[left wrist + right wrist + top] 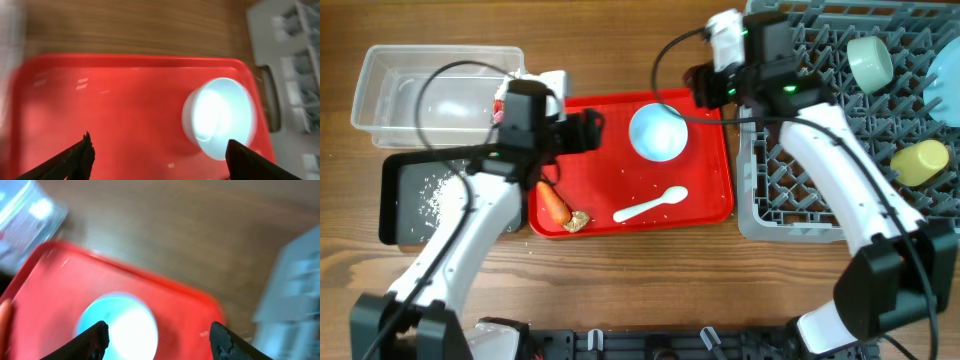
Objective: Sort waste into correct bins and load items into the dishwasher rack
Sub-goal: 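Grasp the blue bowl with the right gripper, then lift the blue bowl and place it in the dish rack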
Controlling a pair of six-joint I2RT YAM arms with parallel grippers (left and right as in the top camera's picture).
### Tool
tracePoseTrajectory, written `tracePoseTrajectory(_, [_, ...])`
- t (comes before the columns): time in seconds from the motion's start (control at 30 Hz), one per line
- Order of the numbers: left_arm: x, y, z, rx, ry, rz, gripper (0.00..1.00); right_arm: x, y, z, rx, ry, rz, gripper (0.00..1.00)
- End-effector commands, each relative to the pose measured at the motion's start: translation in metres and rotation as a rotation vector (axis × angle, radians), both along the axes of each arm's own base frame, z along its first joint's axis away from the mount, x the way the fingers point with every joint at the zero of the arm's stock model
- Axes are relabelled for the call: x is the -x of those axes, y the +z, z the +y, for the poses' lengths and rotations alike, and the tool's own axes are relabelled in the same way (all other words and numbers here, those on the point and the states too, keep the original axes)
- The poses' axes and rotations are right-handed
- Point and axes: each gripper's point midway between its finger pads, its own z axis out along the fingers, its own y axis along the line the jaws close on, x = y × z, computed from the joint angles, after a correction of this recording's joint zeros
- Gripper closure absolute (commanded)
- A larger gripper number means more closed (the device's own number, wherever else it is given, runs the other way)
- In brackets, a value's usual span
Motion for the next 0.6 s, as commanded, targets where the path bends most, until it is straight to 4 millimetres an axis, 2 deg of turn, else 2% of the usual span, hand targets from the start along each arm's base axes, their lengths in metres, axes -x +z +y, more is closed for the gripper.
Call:
tracePoseTrajectory(0.0, [0.005, 0.003, 0.034, -0.009, 0.085, 0.028, 0.13, 0.018, -0.048, 0.022, 0.032, 0.062, 0.149, 0.33])
tracePoseTrajectory(0.03, [0.007, 0.0, 0.044, -0.01, 0.108, 0.051, 0.12, 0.021, -0.069, 0.015, 0.062, 0.003, 0.222, 0.33])
tracePoseTrajectory(0.1, [0.009, -0.003, 0.05, -0.011, 0.124, 0.065, 0.12, 0.025, -0.086, 0.009, 0.083, -0.04, 0.276, 0.33])
tracePoseTrajectory(0.2, [0.009, -0.003, 0.052, -0.011, 0.129, 0.068, 0.11, 0.031, -0.108, 0.009, 0.096, -0.037, 0.339, 0.33])
tracePoseTrajectory(0.33, [0.009, -0.003, 0.052, -0.011, 0.129, 0.068, 0.1, 0.039, -0.128, 0.018, 0.062, -0.003, 0.409, 0.36])
tracePoseTrajectory(0.43, [0.009, -0.003, 0.052, -0.011, 0.129, 0.068, 0.1, 0.043, -0.145, 0.019, 0.042, -0.042, 0.476, 0.45])
tracePoseTrajectory(0.5, [0.009, -0.003, 0.052, -0.011, 0.129, 0.068, 0.1, 0.045, -0.157, 0.019, 0.036, -0.08, 0.518, 0.55])
tracePoseTrajectory(0.57, [0.009, -0.003, 0.052, -0.011, 0.129, 0.068, 0.09, 0.047, -0.168, 0.018, 0.035, -0.104, 0.547, 0.69])
